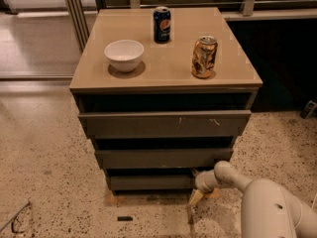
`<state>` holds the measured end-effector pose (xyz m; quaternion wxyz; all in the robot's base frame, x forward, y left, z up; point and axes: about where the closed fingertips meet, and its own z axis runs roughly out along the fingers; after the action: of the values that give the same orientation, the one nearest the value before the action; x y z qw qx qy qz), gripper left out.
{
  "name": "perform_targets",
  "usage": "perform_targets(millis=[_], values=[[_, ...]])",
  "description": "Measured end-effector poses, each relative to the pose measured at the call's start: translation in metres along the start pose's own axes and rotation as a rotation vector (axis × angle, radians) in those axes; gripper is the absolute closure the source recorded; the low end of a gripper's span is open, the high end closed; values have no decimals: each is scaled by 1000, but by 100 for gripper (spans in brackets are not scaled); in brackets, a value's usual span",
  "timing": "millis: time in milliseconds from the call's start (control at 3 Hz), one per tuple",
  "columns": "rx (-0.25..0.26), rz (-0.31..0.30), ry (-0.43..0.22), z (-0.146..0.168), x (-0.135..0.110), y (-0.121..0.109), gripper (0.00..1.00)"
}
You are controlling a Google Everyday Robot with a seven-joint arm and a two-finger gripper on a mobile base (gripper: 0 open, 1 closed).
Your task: Open bottom drawer
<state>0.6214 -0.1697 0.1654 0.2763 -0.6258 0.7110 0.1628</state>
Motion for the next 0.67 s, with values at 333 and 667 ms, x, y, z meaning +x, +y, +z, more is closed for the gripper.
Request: perform_targets(millis=[333, 667], values=[[-43, 19, -8, -3, -1, 9, 0], [-83, 68, -29, -8, 3, 20, 0]])
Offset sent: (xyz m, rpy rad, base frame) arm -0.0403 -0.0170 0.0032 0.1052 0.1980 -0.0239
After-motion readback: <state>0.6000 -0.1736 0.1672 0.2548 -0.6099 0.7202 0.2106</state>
